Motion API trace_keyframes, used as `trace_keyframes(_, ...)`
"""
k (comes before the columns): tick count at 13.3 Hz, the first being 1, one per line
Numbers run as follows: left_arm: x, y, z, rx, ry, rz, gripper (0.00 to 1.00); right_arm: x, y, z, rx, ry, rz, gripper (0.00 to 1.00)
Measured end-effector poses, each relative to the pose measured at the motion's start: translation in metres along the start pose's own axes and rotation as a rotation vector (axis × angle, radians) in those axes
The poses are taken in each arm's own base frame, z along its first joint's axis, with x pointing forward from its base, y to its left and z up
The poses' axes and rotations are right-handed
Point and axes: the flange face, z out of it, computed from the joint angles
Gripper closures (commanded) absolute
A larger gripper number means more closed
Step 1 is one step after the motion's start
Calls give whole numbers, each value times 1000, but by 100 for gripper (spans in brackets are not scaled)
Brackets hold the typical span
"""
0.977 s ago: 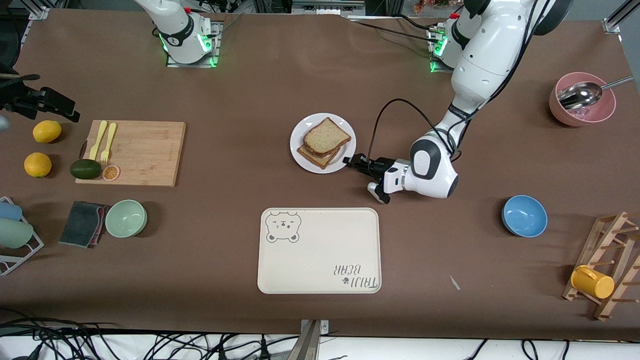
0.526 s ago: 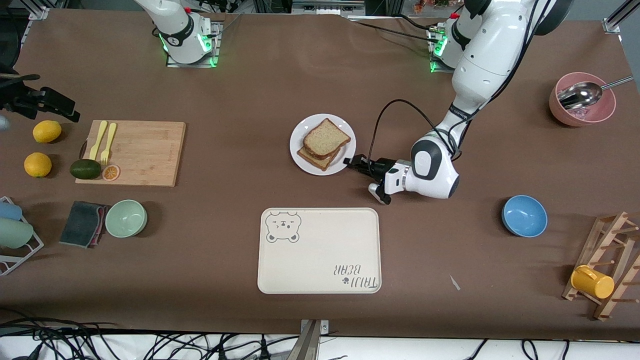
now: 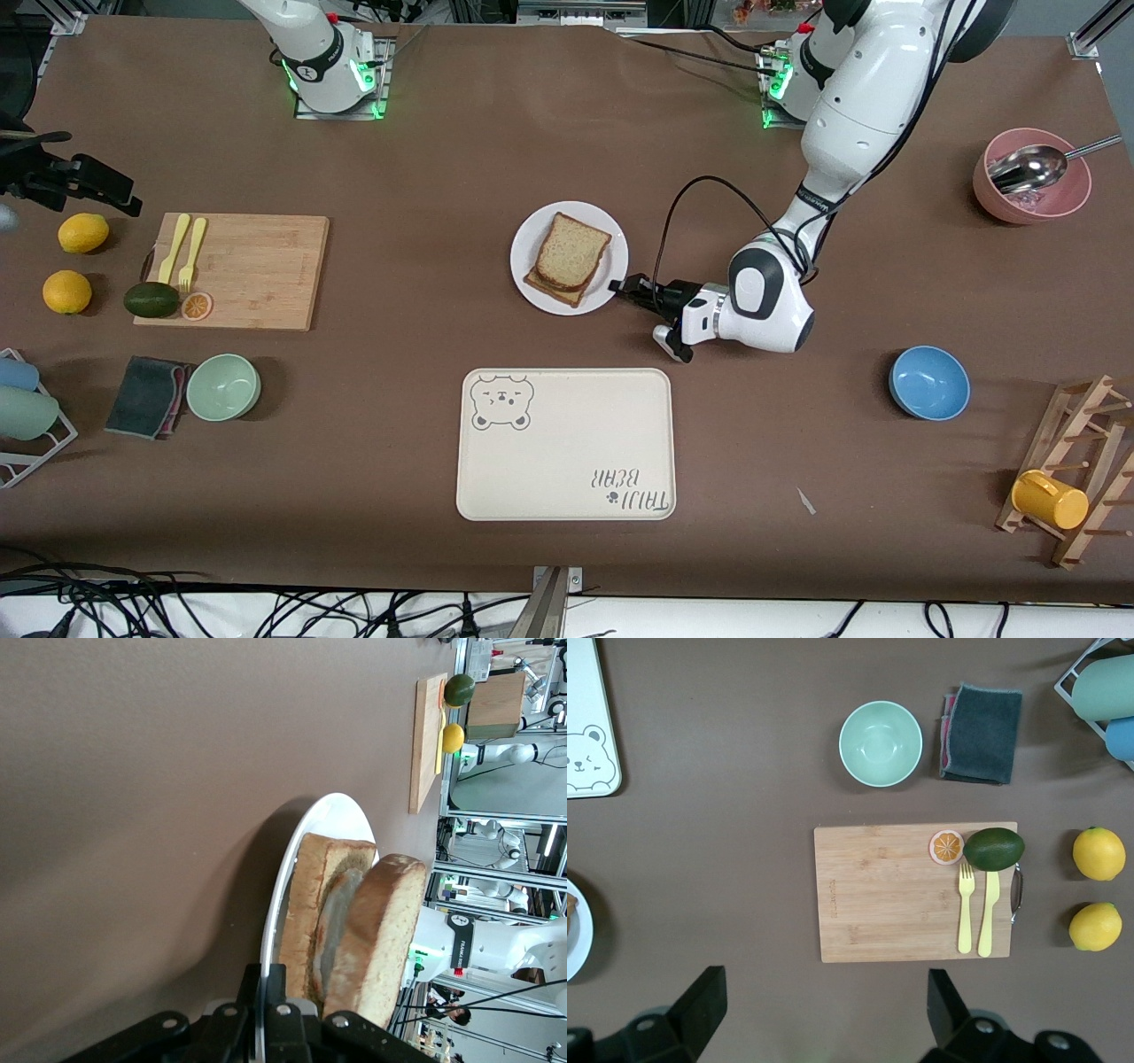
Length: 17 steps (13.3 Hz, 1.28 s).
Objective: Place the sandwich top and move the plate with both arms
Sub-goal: 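Slide the plate with the left gripper onto the bear tray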
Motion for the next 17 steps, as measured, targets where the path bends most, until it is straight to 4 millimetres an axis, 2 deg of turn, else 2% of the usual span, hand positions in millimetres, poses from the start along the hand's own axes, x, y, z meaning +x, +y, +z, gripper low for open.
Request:
trace_keyframes(5,0,1,-3,-17,-7,1,99,0,-3,0,0,0,-5,0)
trace_keyframes(11,9,11,-32,-52,18,18,99,0,-3,0,0,0,-5,0)
trace_keyframes(17,44,40,-76,-86,140,71,99,0,-3,0,0,0,-5,0)
